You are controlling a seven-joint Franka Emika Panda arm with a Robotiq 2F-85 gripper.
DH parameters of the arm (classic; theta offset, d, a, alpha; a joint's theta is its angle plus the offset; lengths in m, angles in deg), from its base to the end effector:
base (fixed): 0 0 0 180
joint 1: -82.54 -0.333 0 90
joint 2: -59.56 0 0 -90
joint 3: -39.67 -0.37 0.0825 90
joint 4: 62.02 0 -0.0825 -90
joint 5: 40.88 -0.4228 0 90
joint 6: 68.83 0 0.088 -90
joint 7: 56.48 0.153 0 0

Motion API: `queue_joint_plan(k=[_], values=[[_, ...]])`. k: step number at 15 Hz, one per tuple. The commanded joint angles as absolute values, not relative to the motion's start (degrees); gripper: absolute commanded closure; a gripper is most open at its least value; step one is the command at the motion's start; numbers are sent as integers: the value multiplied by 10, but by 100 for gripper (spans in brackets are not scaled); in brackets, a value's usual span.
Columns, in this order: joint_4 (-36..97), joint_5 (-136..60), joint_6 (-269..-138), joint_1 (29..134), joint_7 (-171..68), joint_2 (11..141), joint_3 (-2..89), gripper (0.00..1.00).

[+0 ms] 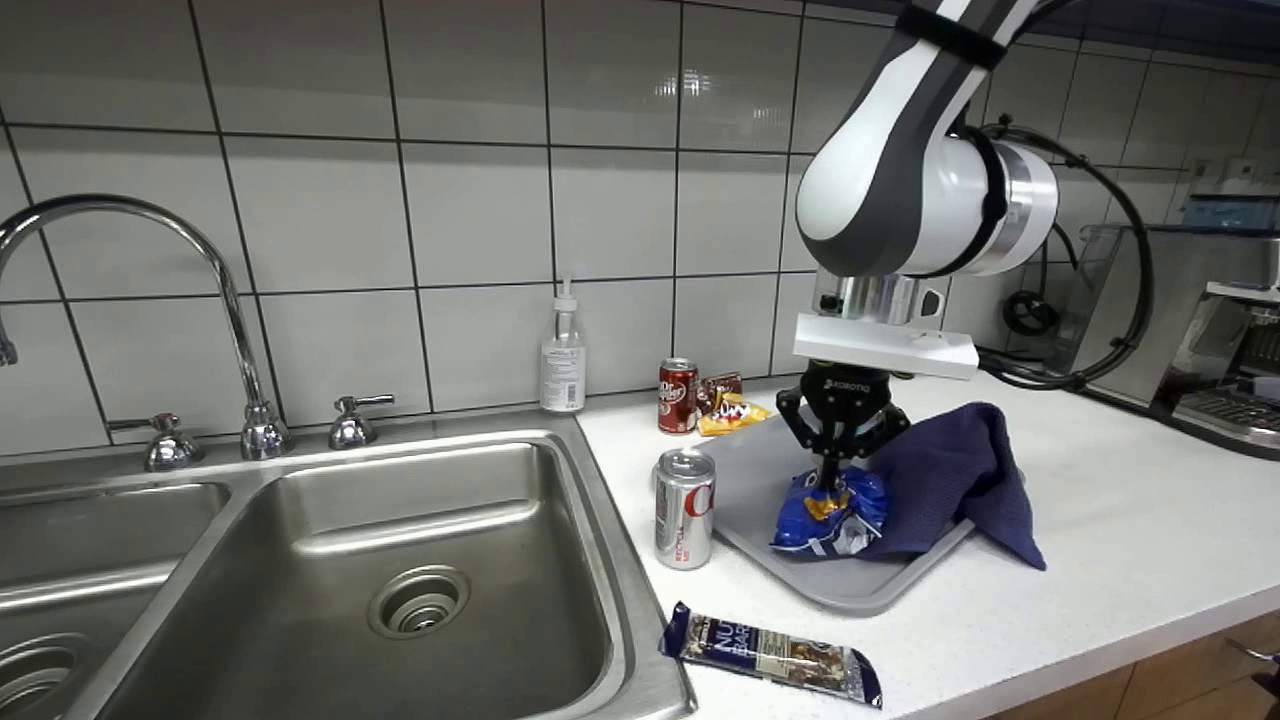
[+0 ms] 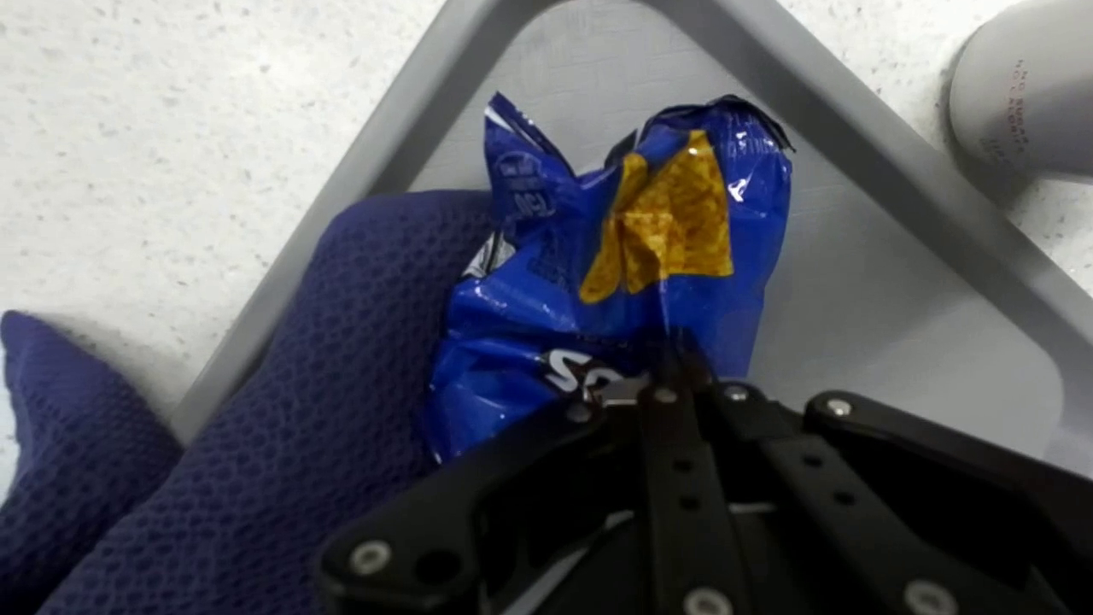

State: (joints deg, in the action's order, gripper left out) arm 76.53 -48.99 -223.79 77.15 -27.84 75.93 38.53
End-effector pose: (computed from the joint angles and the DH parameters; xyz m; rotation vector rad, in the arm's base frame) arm 0.5221 0.0582 0.1638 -2.9774 0.7840 0.0299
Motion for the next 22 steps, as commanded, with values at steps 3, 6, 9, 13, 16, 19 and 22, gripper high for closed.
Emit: queue_joint_plan(k=[3,6,9,13,16,19,22], values=[[761,-497,-2231,765,-279,753,397,66],[779,-497,-2234,772,-295,733,398,45],[799,-500,-2237,782,-317,710,402,23],[831,-500,-2237,795,-346,673,406,0],[855,-495,-2234,801,-358,647,411,0],[876,-462,-2219,799,-330,623,422,0],[903,-459,-2215,801,-348,597,418,0]])
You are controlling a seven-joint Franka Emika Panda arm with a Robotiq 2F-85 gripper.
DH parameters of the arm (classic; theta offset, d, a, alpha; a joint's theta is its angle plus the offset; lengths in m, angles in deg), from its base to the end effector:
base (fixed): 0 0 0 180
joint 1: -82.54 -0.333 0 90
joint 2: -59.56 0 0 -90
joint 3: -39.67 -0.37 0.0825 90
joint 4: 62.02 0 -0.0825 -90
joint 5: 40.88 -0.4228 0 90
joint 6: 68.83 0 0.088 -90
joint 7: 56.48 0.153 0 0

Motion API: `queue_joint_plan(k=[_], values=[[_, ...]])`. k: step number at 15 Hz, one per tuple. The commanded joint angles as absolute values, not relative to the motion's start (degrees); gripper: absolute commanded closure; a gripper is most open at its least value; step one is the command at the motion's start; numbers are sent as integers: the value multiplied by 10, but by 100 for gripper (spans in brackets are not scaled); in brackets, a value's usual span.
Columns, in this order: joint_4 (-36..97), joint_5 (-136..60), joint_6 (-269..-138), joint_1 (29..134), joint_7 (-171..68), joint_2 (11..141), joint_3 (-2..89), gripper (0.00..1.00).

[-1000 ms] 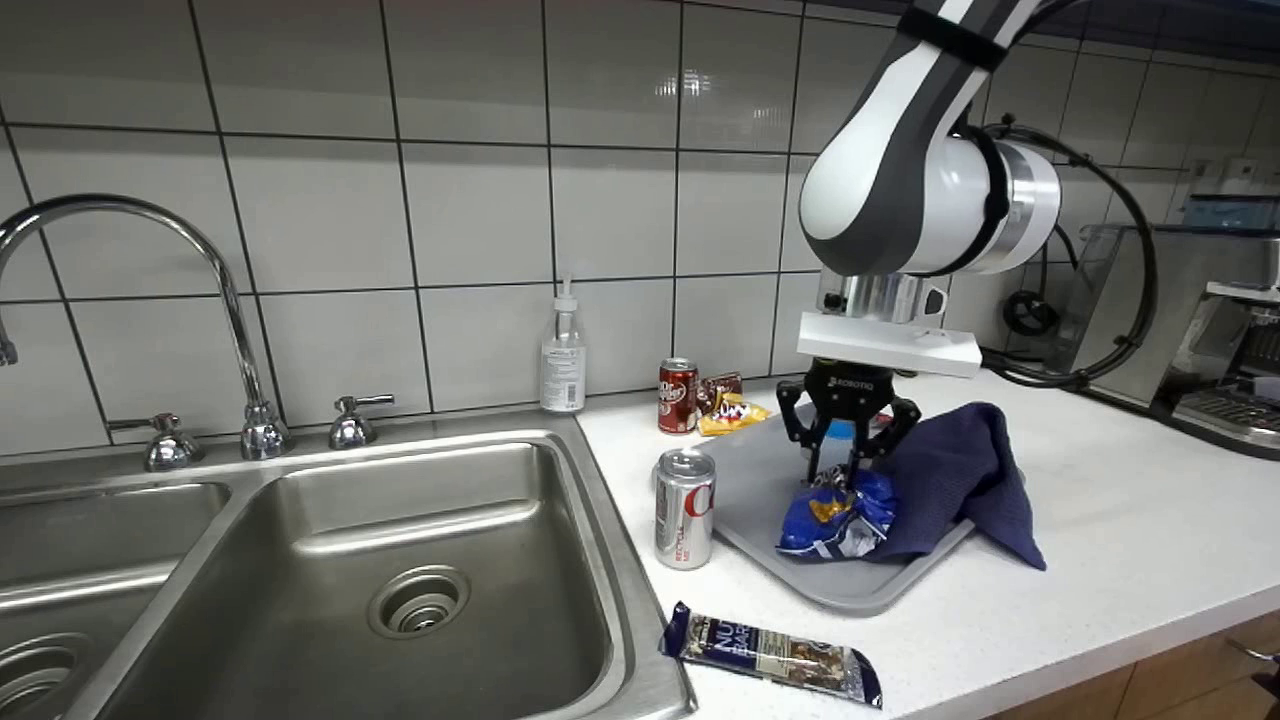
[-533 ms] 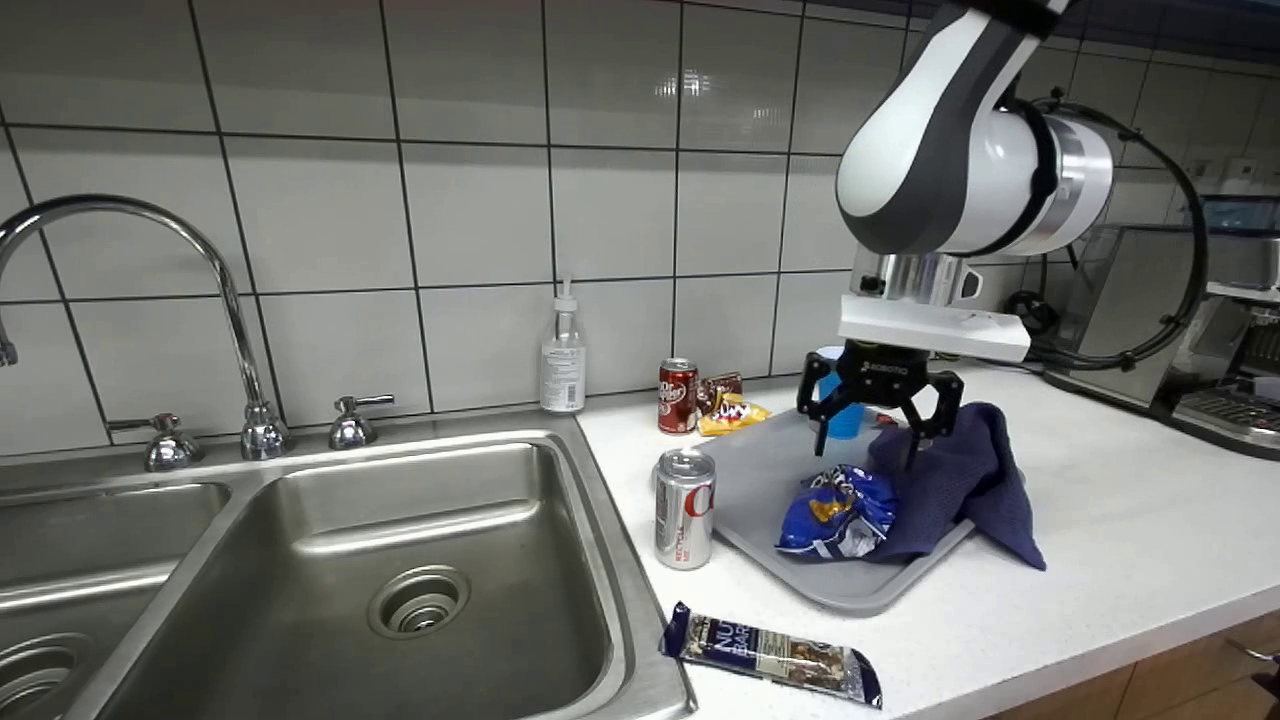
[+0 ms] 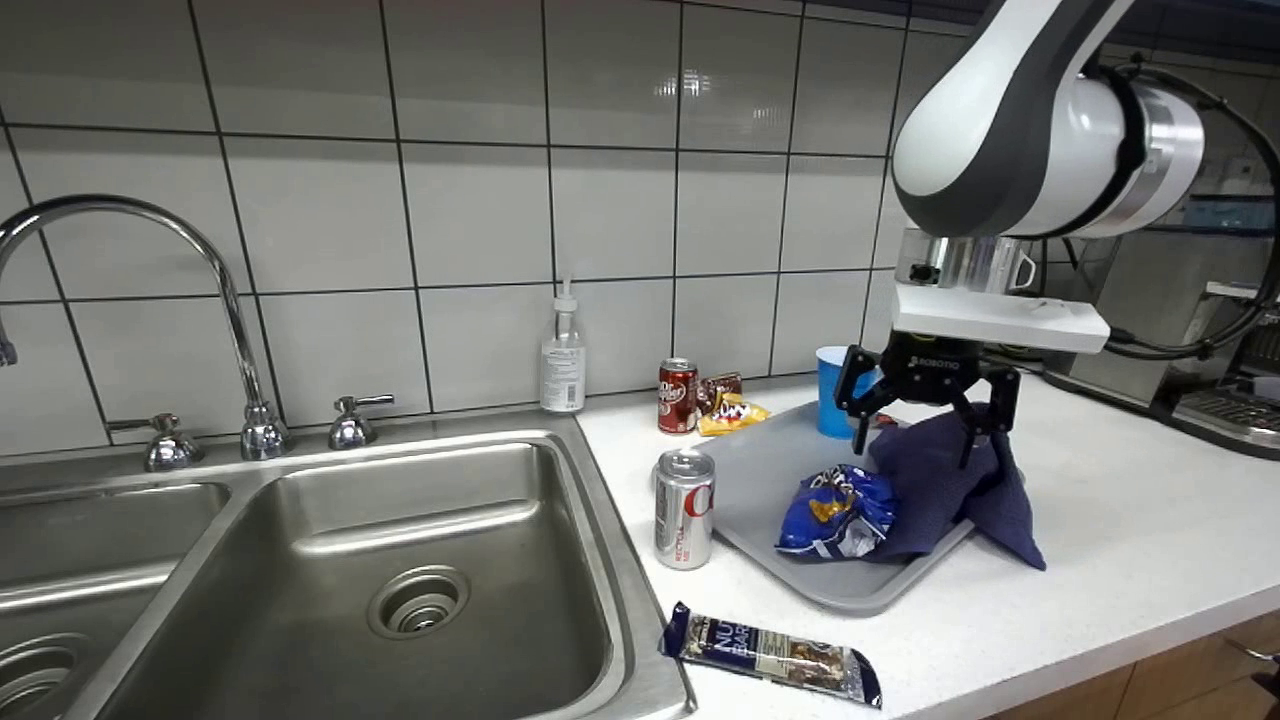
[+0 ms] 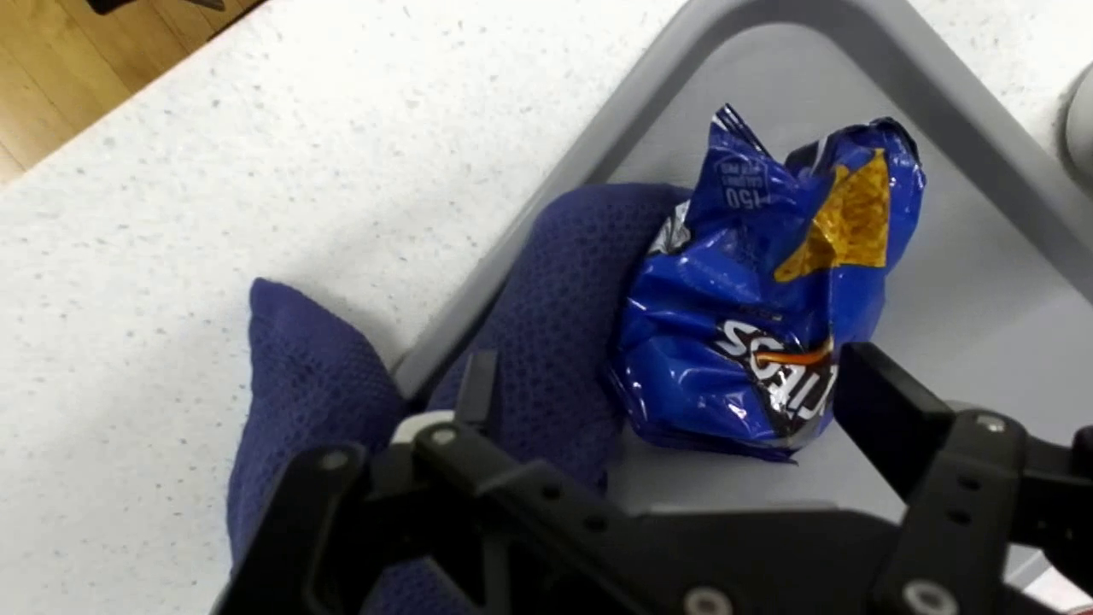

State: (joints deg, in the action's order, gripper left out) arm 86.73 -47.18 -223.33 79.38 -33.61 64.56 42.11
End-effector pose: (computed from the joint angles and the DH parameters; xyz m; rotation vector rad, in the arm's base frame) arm 0.4653 0.0039 0.1999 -3.0048 0.7439 -0.0062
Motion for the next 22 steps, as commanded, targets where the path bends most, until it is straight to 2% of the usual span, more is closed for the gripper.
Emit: queue_joint_plan(k=[1,13,22], values=[[912,-456,-2218,802,-351,588,417,0],[990,-435,-2230,786,-501,505,385,0],[976,-434,-2230,749,-571,509,353,0]])
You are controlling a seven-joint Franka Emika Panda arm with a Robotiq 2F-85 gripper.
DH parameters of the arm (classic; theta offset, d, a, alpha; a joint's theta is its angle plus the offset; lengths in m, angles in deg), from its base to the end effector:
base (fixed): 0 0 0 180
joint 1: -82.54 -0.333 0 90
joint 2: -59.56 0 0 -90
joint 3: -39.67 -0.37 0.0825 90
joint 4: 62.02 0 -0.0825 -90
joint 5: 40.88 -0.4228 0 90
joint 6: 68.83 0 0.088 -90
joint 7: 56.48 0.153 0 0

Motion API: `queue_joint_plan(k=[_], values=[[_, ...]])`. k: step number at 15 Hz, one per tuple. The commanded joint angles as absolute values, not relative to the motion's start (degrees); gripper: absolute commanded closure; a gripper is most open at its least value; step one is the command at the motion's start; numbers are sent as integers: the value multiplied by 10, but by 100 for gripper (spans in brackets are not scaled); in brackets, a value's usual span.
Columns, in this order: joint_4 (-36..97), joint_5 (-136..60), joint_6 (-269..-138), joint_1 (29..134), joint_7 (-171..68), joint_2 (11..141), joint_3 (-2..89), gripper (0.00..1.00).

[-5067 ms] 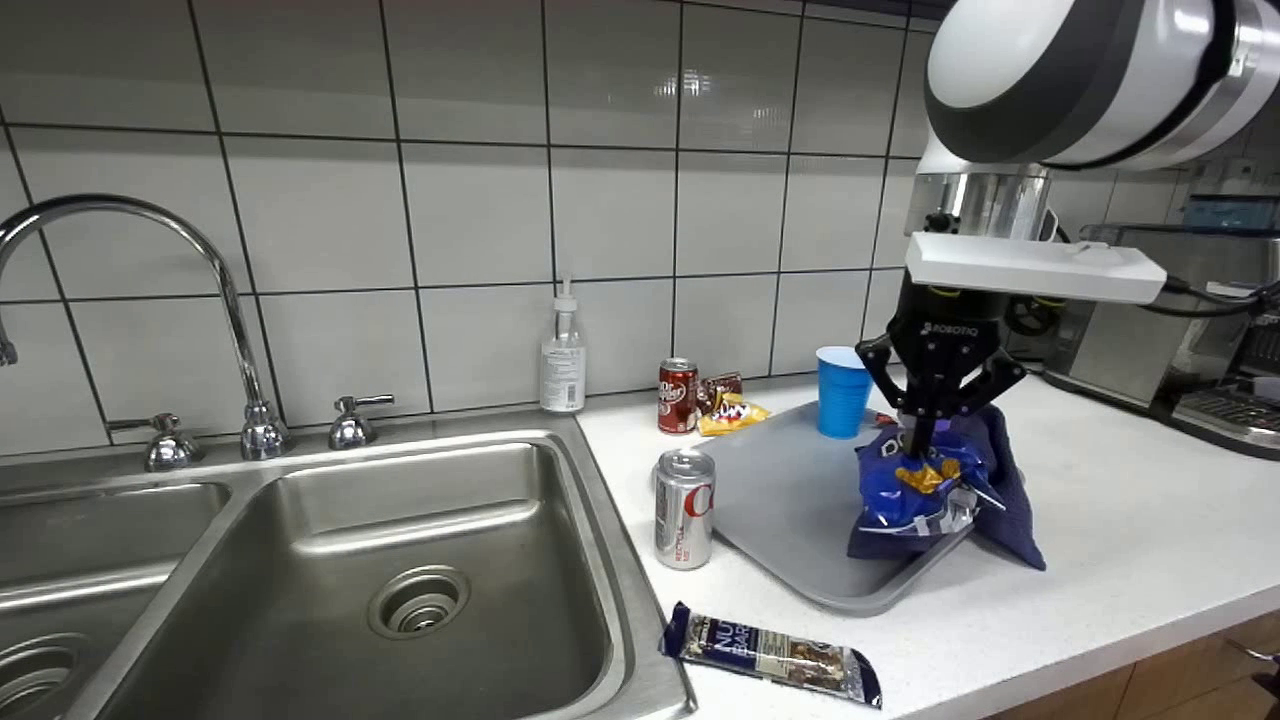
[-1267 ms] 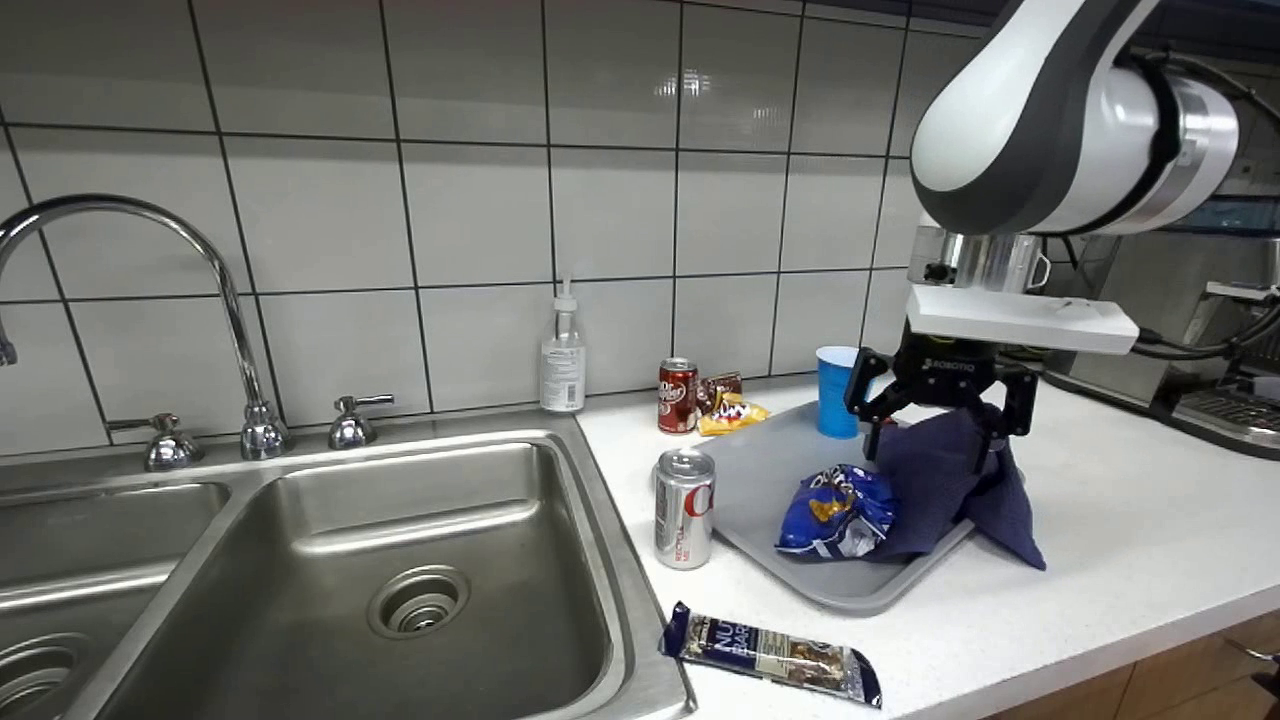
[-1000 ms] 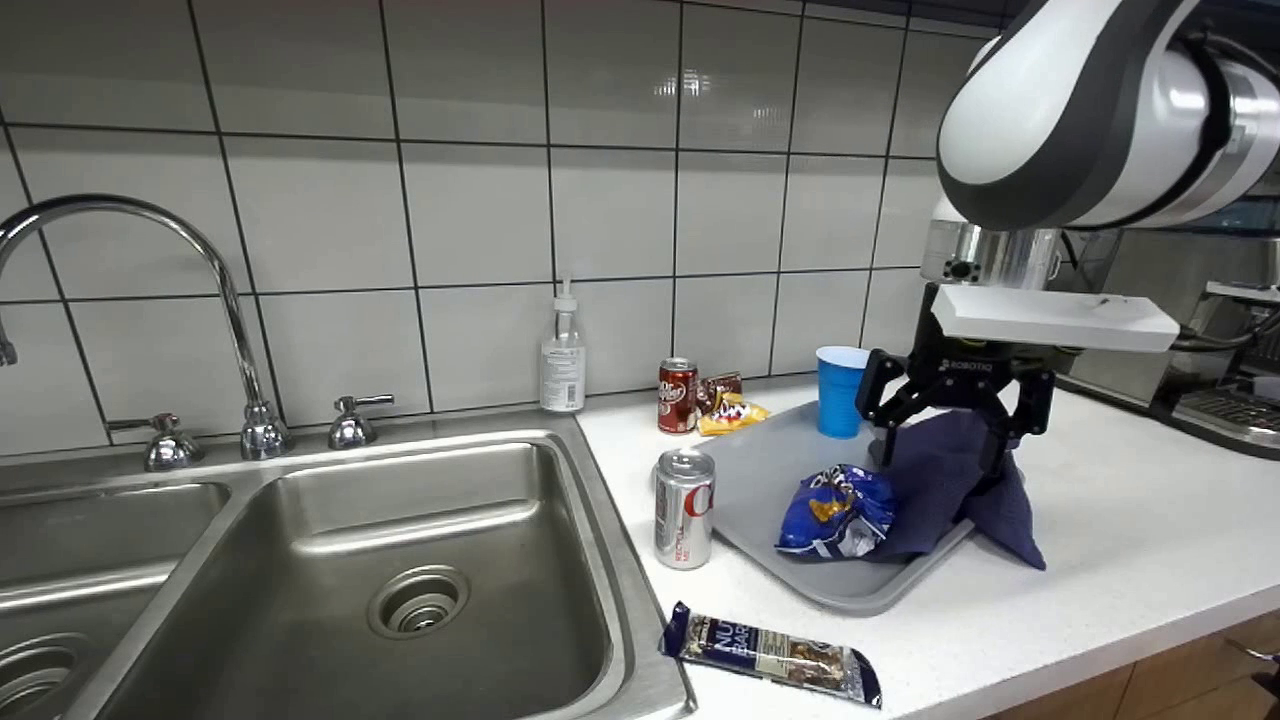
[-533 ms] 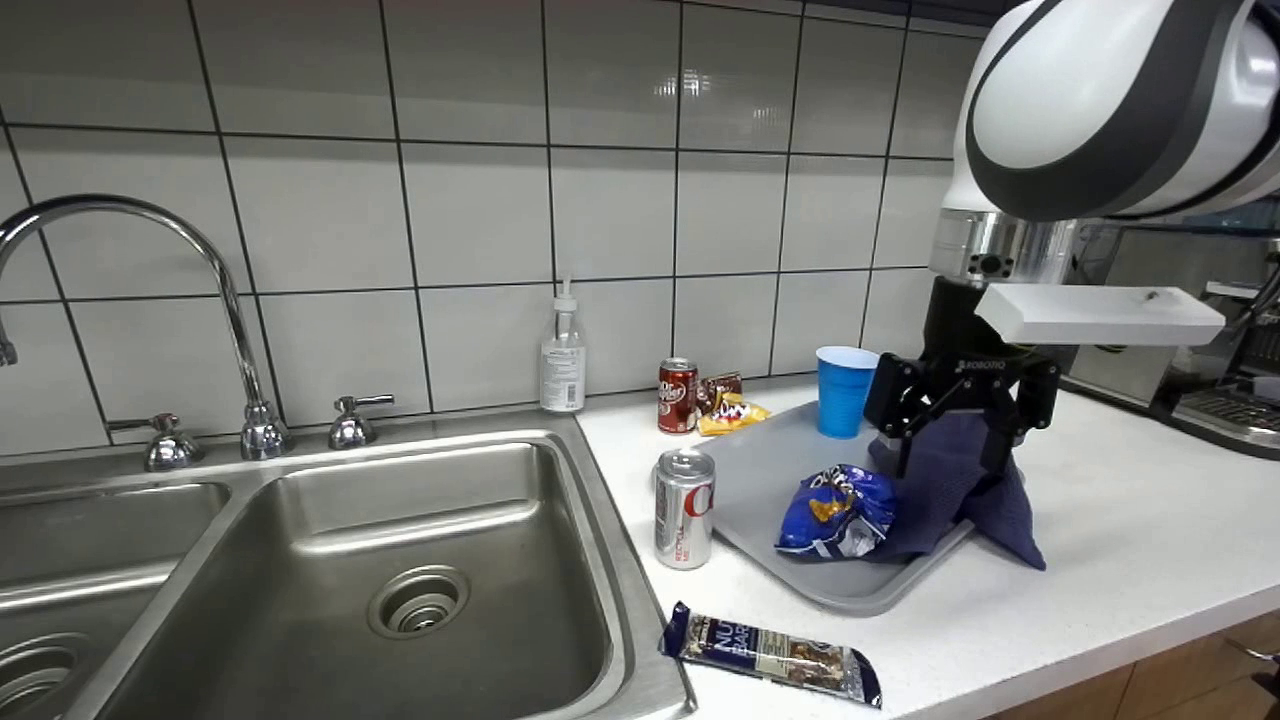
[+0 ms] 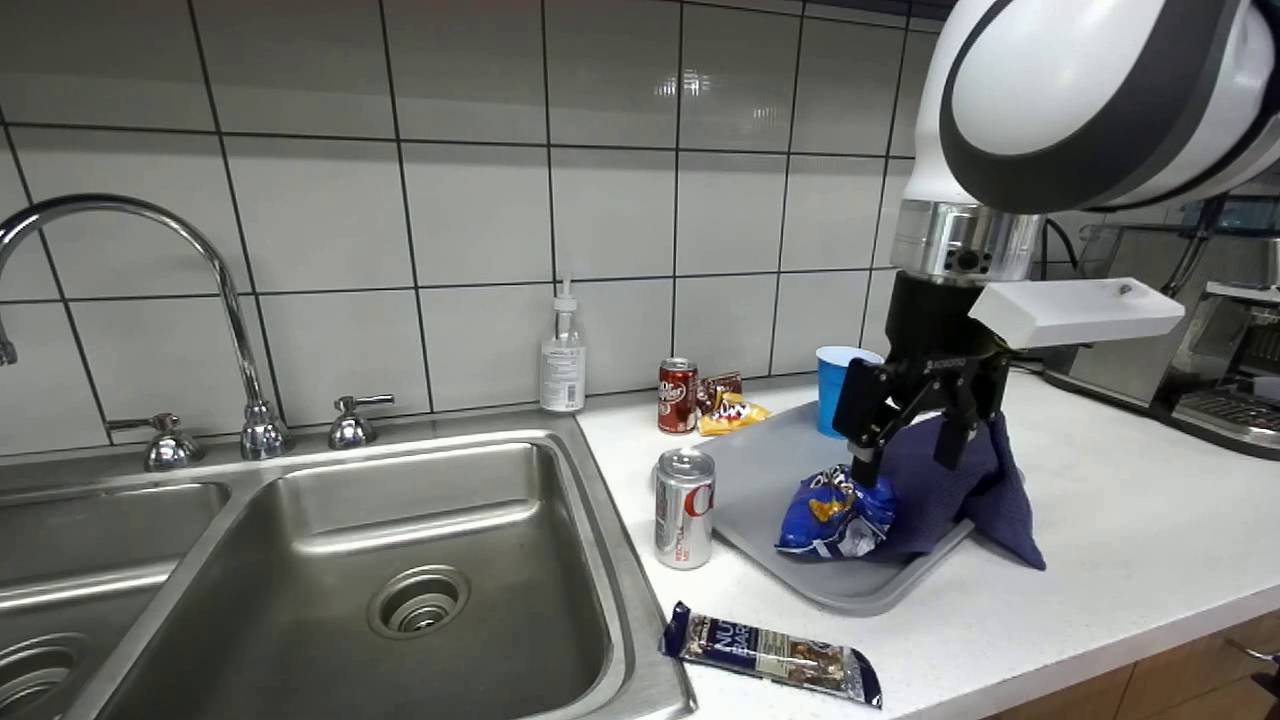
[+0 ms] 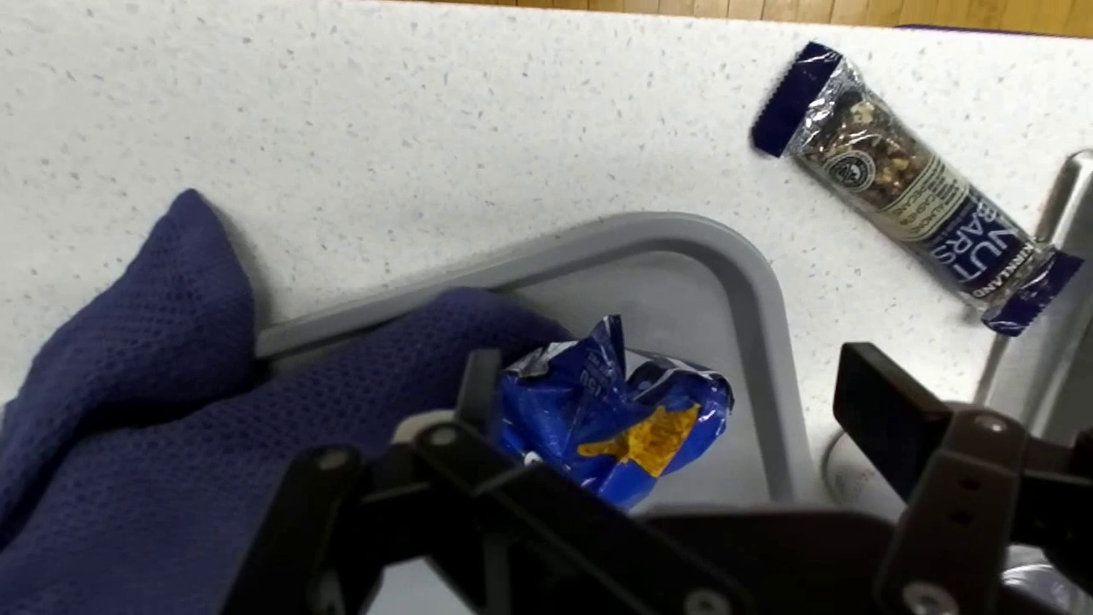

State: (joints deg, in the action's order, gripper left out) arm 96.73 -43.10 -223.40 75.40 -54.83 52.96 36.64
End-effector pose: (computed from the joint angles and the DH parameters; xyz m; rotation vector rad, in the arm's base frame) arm 0.3981 0.0701 0.2255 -3.1203 -0.1778 -0.0638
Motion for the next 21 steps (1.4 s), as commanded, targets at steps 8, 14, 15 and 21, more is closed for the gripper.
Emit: queue_joint_plan(k=[8,14,15,21], values=[[967,-431,-2233,747,-559,529,345,0],[967,-431,-2233,747,-560,529,345,0],[967,-431,-2233,747,-560,529,345,0],[967,-431,-2233,747,-560,529,345,0]])
